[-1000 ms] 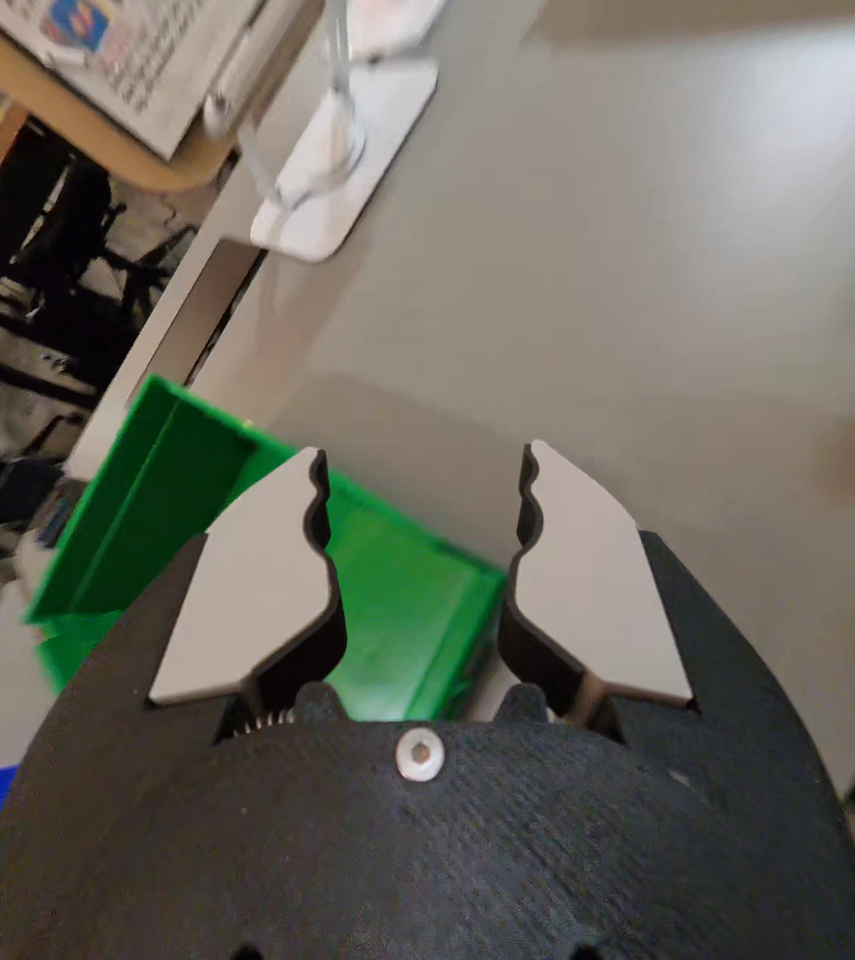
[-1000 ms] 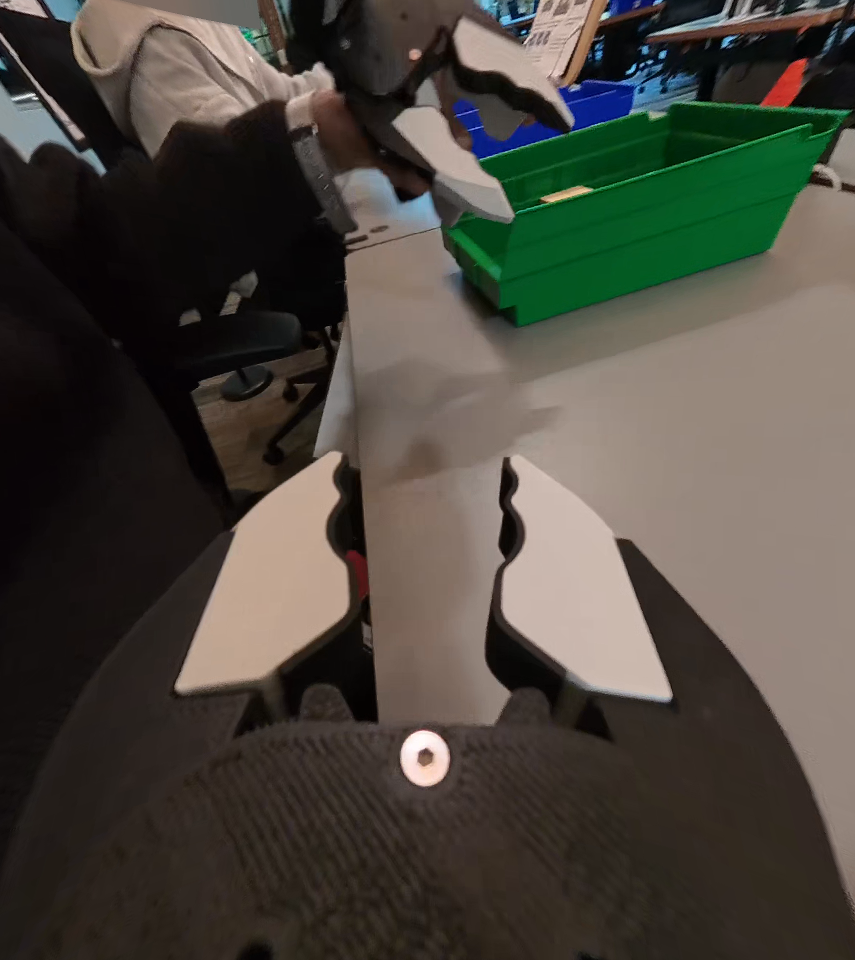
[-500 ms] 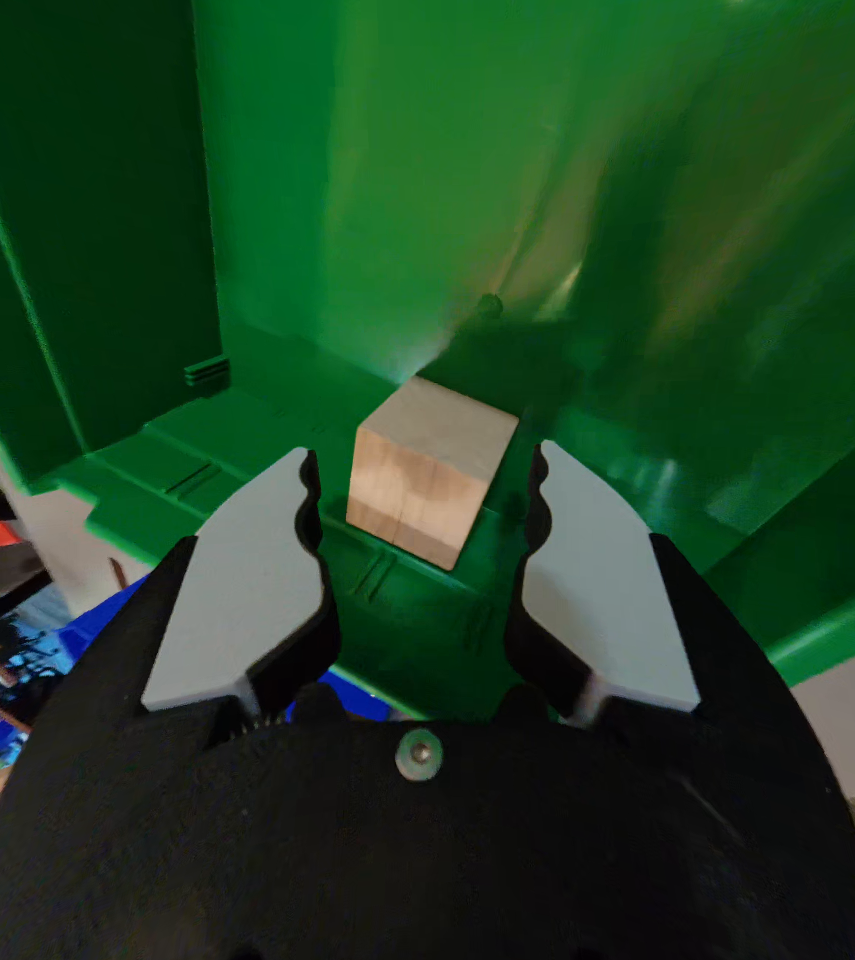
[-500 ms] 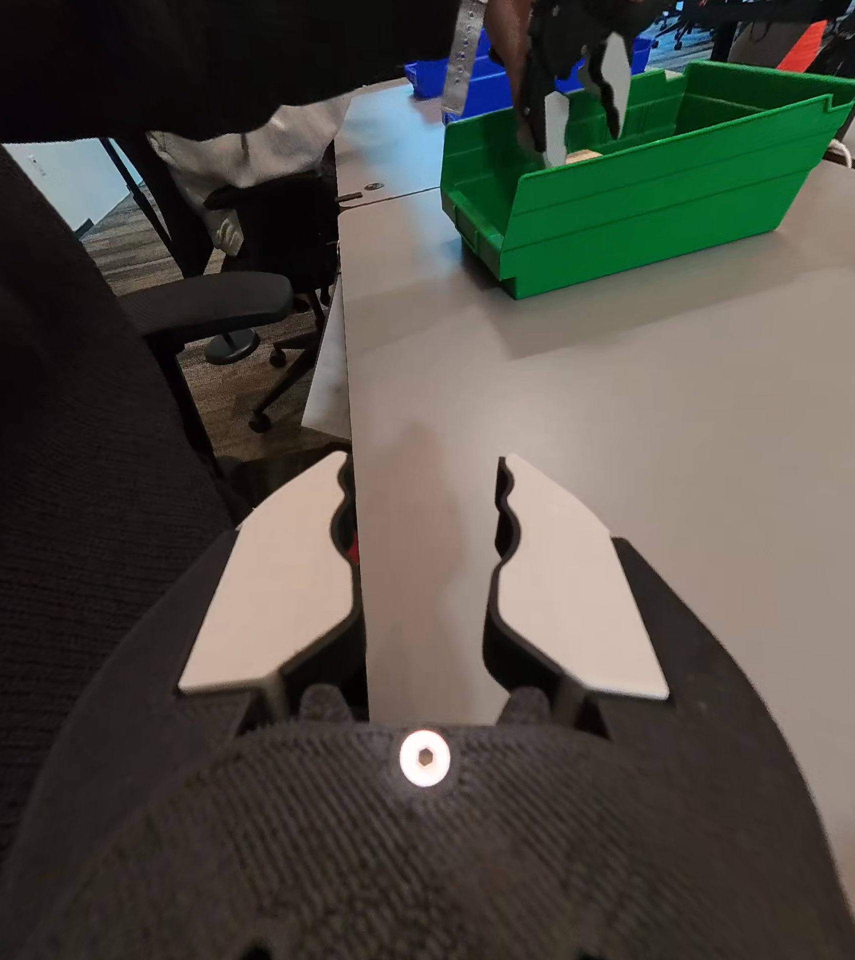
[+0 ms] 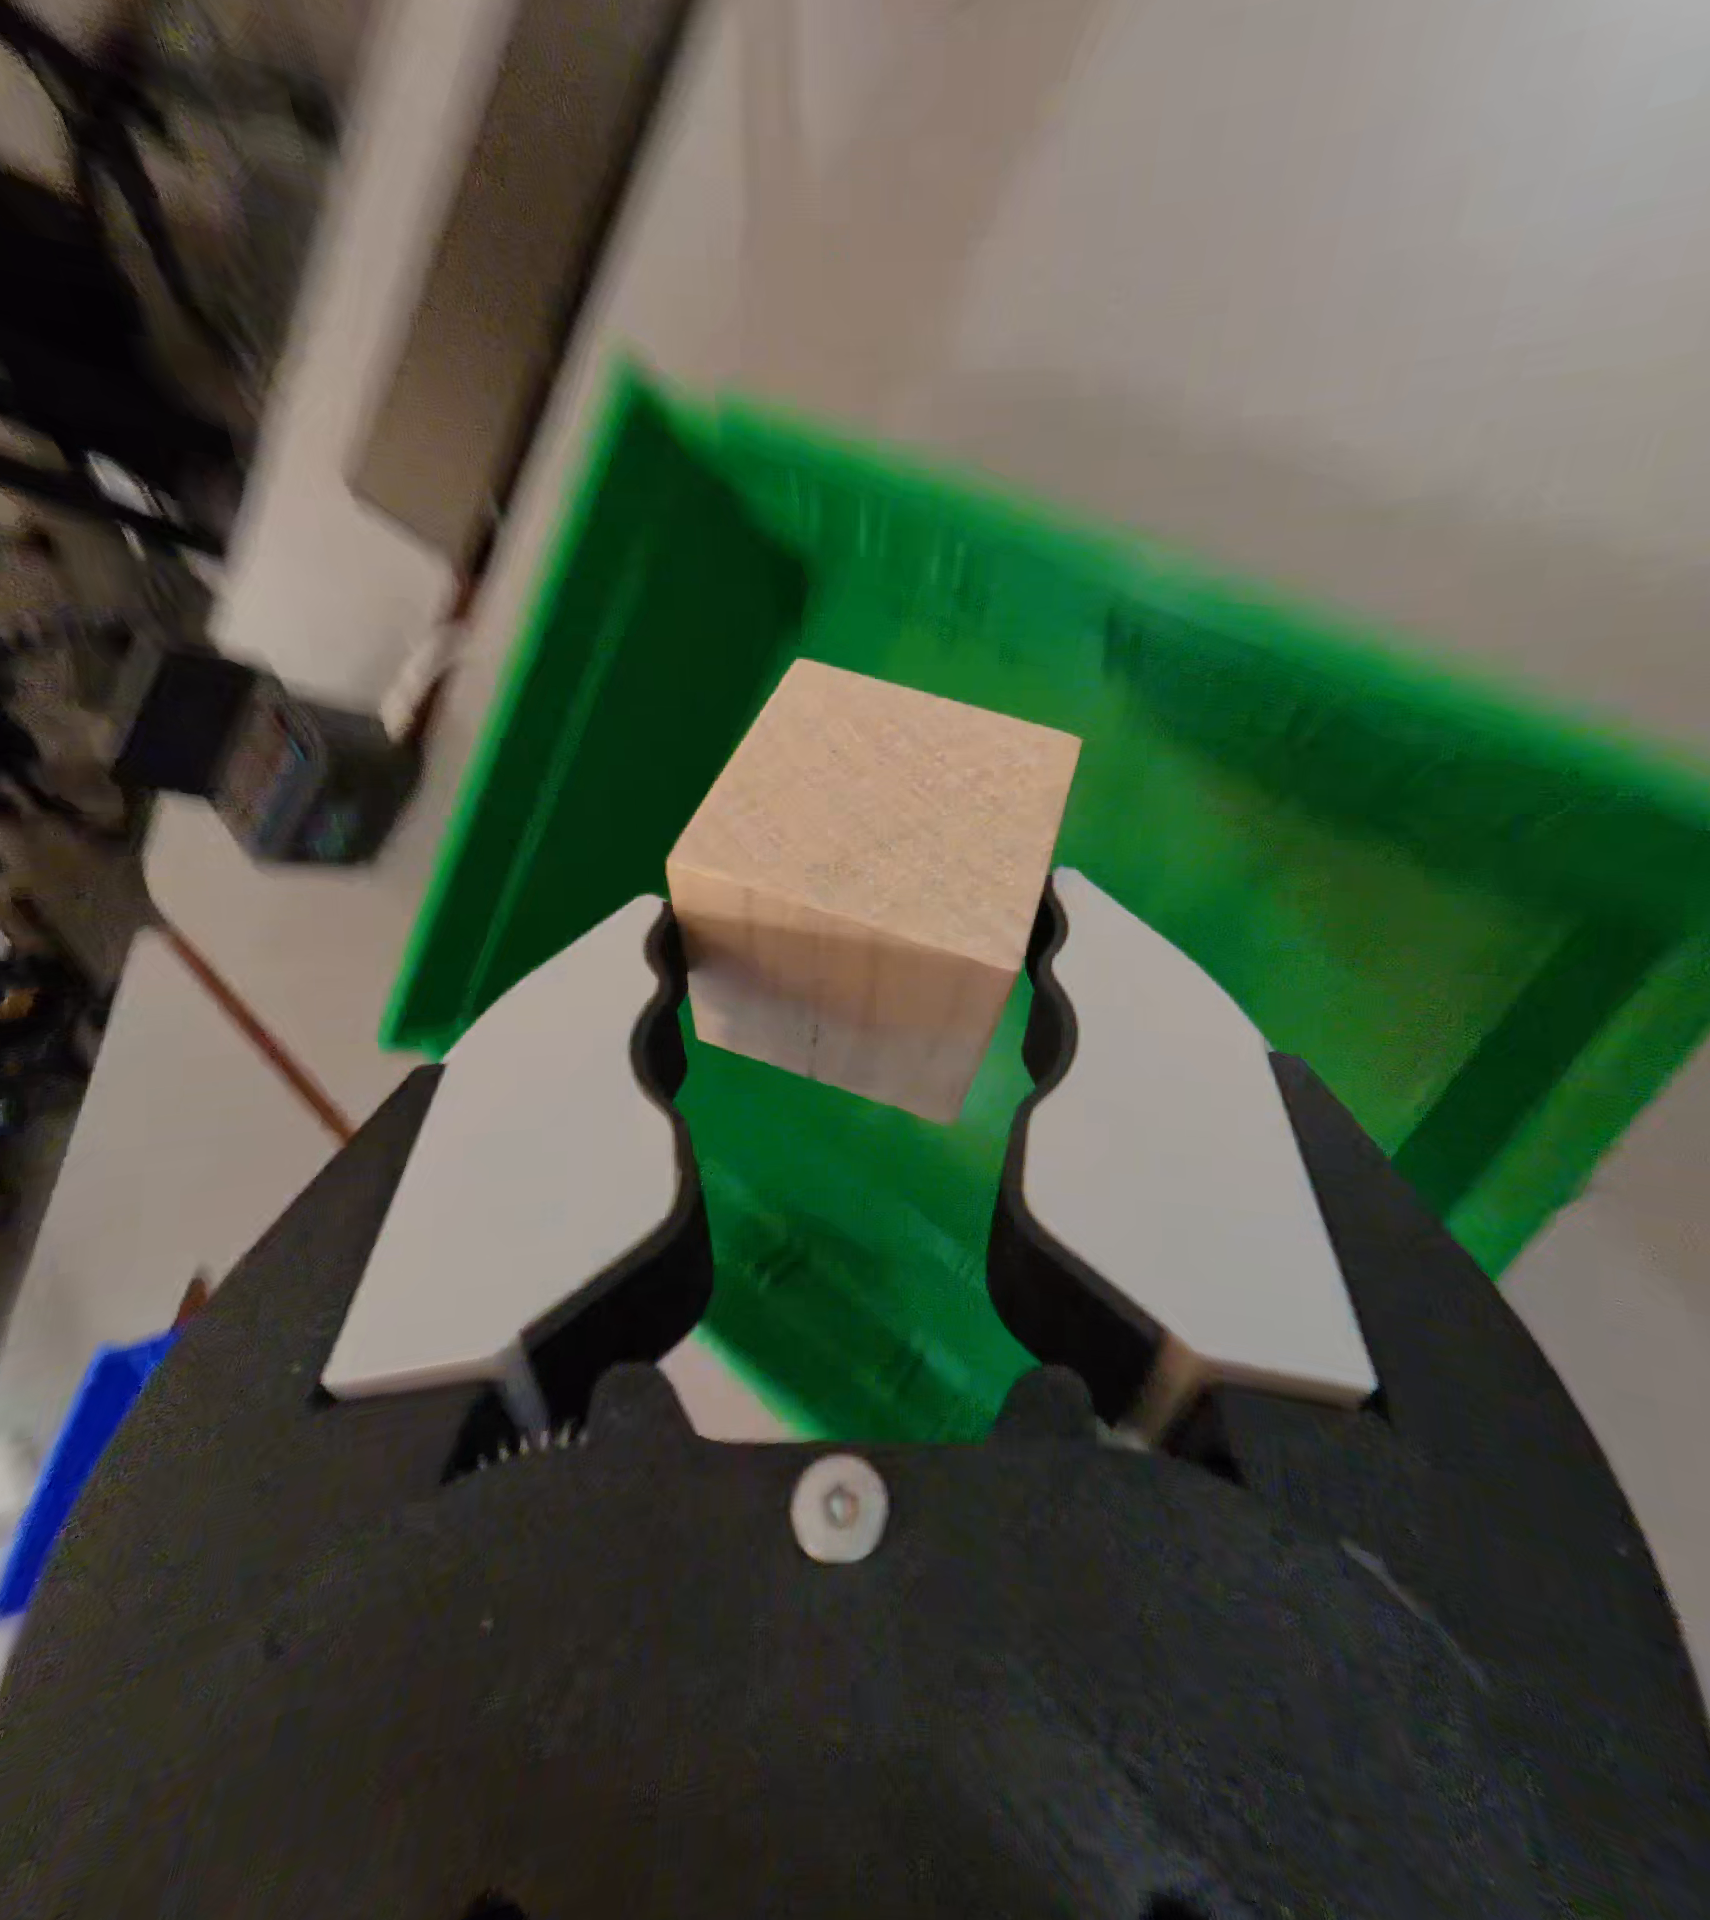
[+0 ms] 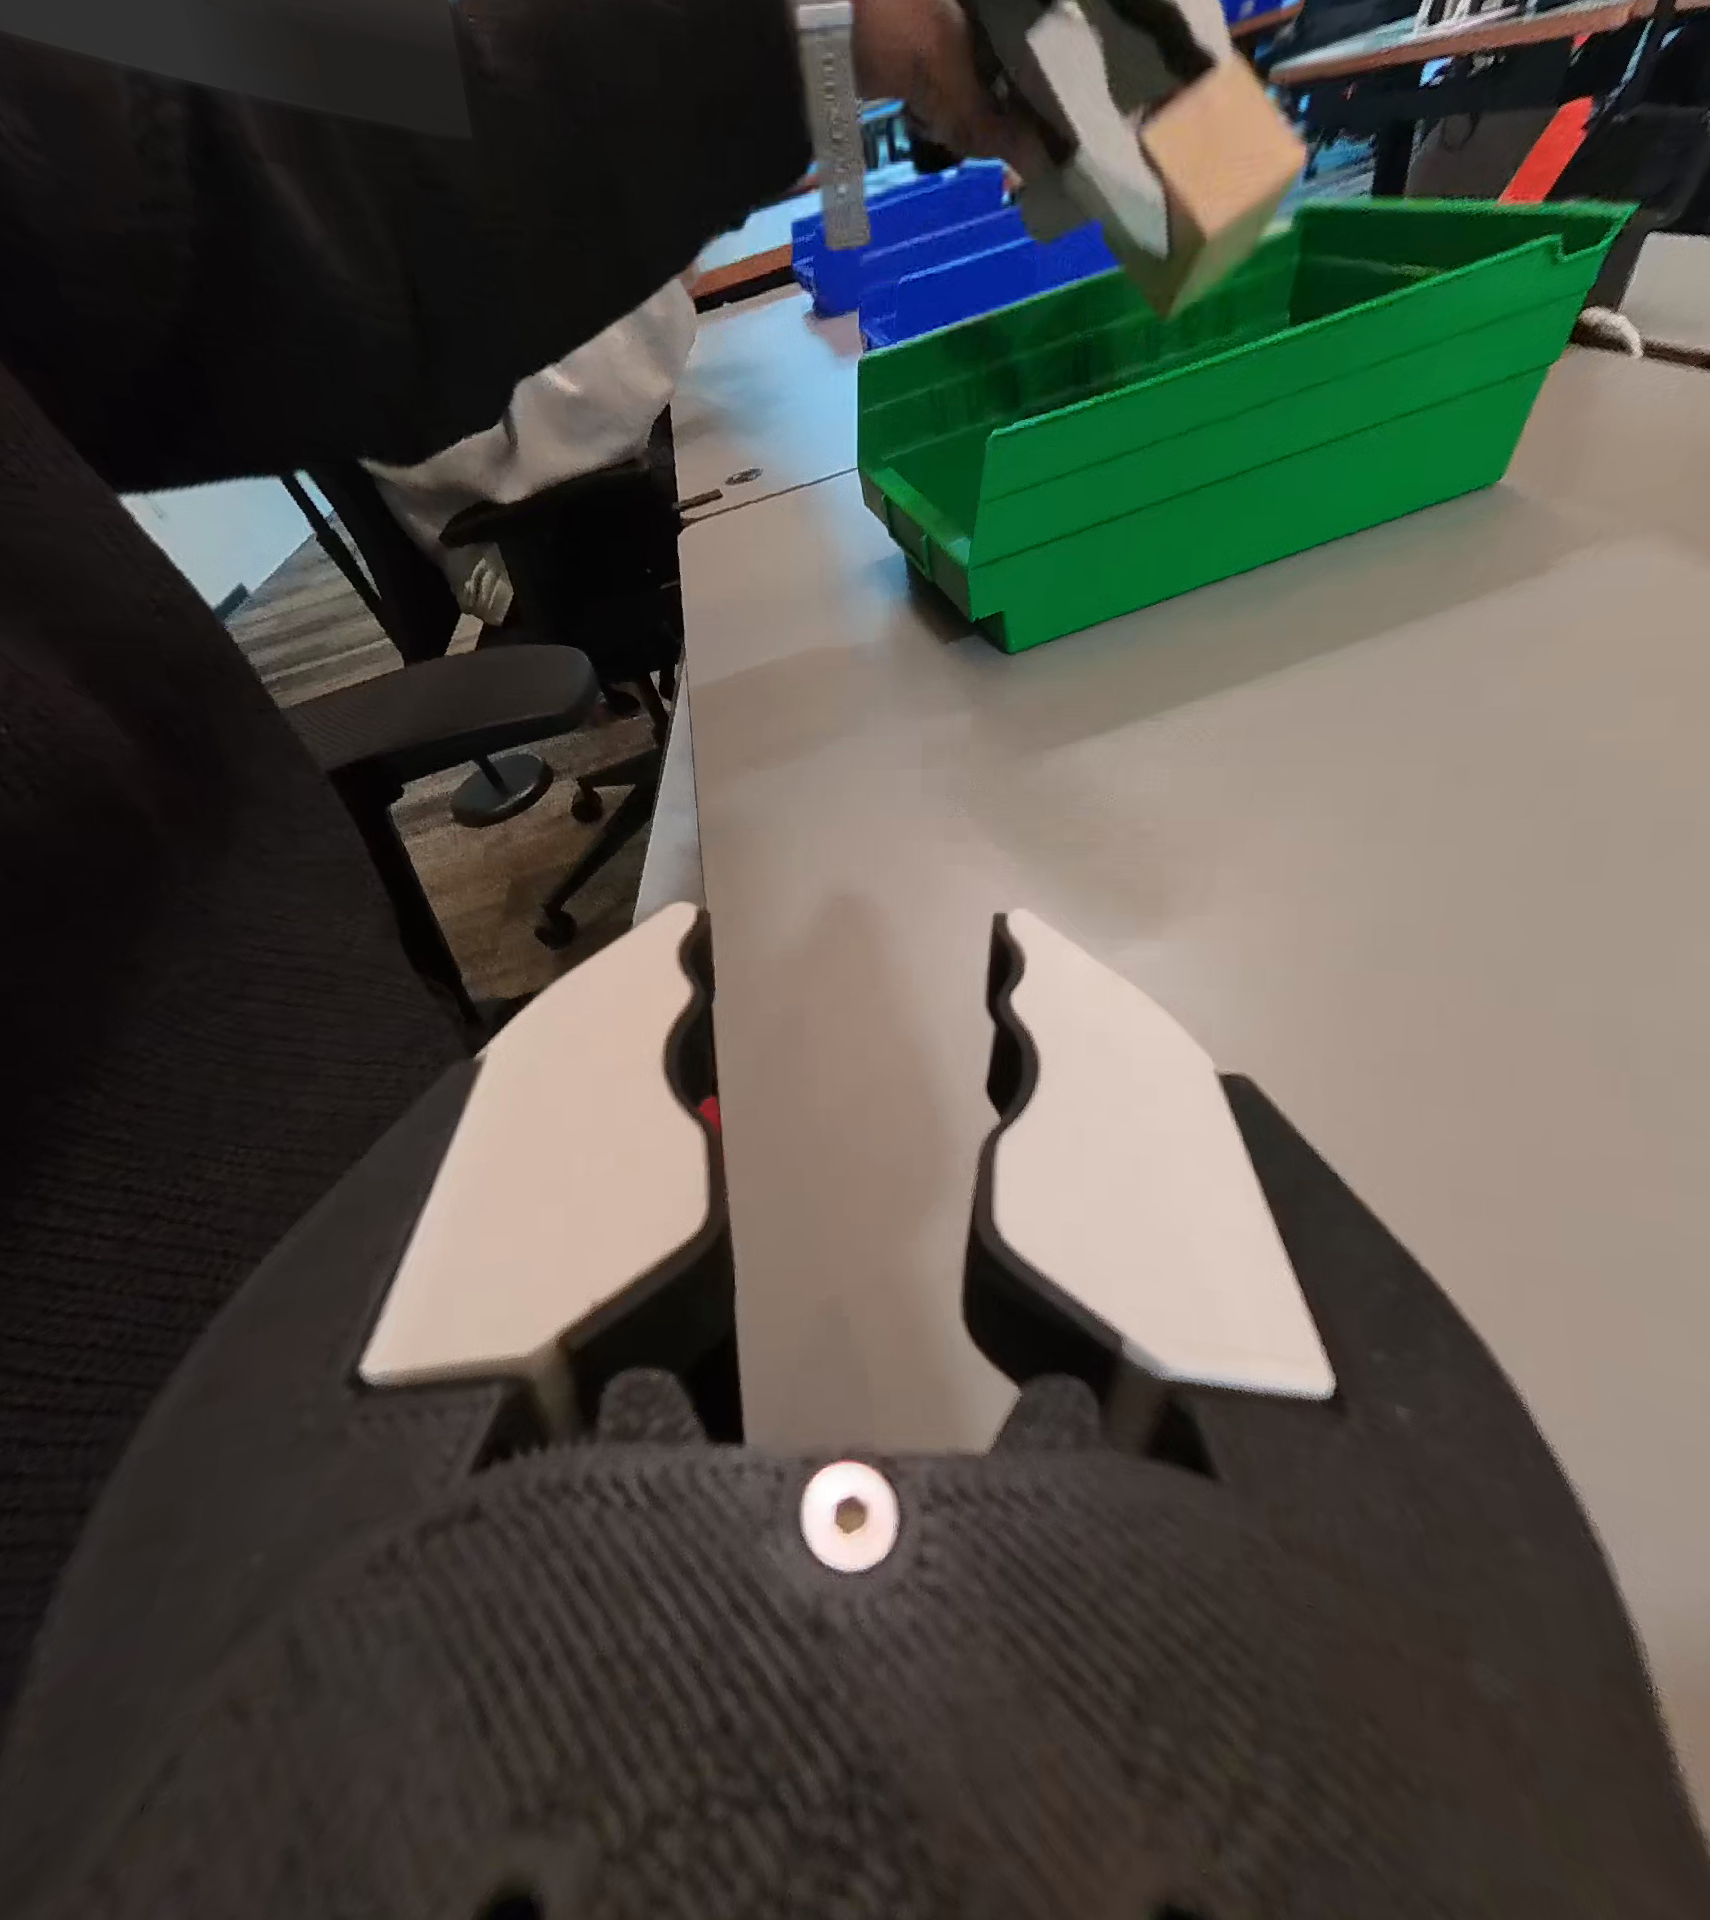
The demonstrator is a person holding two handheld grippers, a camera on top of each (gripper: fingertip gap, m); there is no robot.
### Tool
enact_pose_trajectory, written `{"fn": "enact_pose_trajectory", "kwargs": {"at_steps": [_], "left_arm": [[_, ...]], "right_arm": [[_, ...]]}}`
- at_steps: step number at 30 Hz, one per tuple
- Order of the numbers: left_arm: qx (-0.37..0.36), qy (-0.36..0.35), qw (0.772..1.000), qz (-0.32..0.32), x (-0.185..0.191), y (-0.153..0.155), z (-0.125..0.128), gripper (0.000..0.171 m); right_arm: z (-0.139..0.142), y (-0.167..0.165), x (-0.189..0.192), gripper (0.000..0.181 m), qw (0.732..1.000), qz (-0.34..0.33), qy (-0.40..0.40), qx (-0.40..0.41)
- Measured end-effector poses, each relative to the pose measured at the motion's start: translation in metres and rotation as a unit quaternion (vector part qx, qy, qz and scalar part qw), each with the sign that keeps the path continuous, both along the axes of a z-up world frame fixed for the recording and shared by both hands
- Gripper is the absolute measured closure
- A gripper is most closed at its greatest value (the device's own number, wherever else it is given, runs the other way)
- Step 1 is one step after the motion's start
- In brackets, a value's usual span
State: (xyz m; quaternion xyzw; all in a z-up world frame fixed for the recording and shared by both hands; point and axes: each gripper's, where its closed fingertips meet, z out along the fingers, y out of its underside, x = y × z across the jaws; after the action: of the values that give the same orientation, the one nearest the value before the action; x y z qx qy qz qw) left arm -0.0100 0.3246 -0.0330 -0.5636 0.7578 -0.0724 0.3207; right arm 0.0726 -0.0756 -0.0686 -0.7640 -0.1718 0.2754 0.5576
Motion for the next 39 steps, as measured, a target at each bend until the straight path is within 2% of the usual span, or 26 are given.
{"fn": "enact_pose_trajectory", "kwargs": {"at_steps": [1, 3, 5, 6, 8, 11, 15, 17, 19, 21, 24, 26, 28, 34, 37, 39], "left_arm": [[-0.026, -0.067, 0.997, -0.012, 0.010, -0.021, 0.025, 0.106], [-0.097, -0.181, 0.978, -0.044, 0.026, -0.074, 0.069, 0.106], [-0.173, -0.259, 0.947, -0.076, 0.037, -0.134, 0.097, 0.106], [-0.211, -0.284, 0.931, -0.088, 0.041, -0.164, 0.103, 0.106], [-0.280, -0.303, 0.905, -0.101, 0.049, -0.220, 0.096, 0.106], [-0.350, -0.290, 0.883, -0.116, 0.059, -0.289, 0.055, 0.106], [-0.472, -0.270, 0.827, -0.141, 0.065, -0.359, 0.008, 0.106], [-0.498, -0.260, 0.814, -0.149, 0.067, -0.375, -0.008, 0.106], [-0.504, -0.234, 0.818, -0.150, 0.064, -0.381, -0.021, 0.106], [-0.510, -0.237, 0.814, -0.144, 0.064, -0.381, -0.026, 0.107], [-0.541, -0.224, 0.796, -0.150, 0.062, -0.388, -0.031, 0.107], [-0.533, -0.221, 0.802, -0.152, 0.063, -0.389, -0.036, 0.106], [-0.528, -0.218, 0.807, -0.151, 0.063, -0.388, -0.041, 0.106], [-0.540, -0.215, 0.800, -0.150, 0.065, -0.388, -0.048, 0.107], [-0.566, -0.197, 0.786, -0.152, 0.064, -0.391, -0.050, 0.106], [-0.590, -0.178, 0.772, -0.155, 0.062, -0.396, -0.051, 0.095]], "right_arm": [[0.003, 0.000, 0.002, 0.128, 1.000, -0.005, 0.000, 0.008], [0.011, 0.001, 0.006, 0.123, 0.999, -0.021, 0.000, 0.030], [0.021, 0.002, 0.011, 0.117, 0.998, -0.036, -0.003, 0.060], [0.026, 0.002, 0.012, 0.114, 0.996, -0.043, -0.007, 0.075], [0.036, 0.000, 0.011, 0.109, 0.993, -0.049, -0.018, 0.102], [0.048, -0.004, 0.006, 0.103, 0.989, -0.057, -0.032, 0.131], [0.046, -0.004, 0.002, 0.102, 0.992, -0.061, -0.019, 0.112], [0.041, -0.002, 0.000, 0.104, 0.994, -0.053, 0.004, 0.091], [0.038, -0.001, -0.004, 0.110, 0.996, -0.040, 0.021, 0.076], [0.032, 0.001, -0.007, 0.117, 0.997, -0.034, 0.014, 0.067], [0.020, 0.007, -0.010, 0.117, 0.998, -0.032, 0.000, 0.049], [0.014, 0.010, -0.013, 0.118, 0.999, -0.026, 0.005, 0.038], [0.009, 0.010, -0.017, 0.126, 0.999, -0.012, 0.013, 0.029], [0.002, 0.011, -0.013, 0.127, 1.000, -0.001, 0.027, 0.015], [0.002, 0.009, -0.011, 0.127, 0.999, 0.009, 0.047, 0.009], [-0.001, 0.009, -0.009, 0.127, 0.998, 0.013, 0.058, 0.001]]}}
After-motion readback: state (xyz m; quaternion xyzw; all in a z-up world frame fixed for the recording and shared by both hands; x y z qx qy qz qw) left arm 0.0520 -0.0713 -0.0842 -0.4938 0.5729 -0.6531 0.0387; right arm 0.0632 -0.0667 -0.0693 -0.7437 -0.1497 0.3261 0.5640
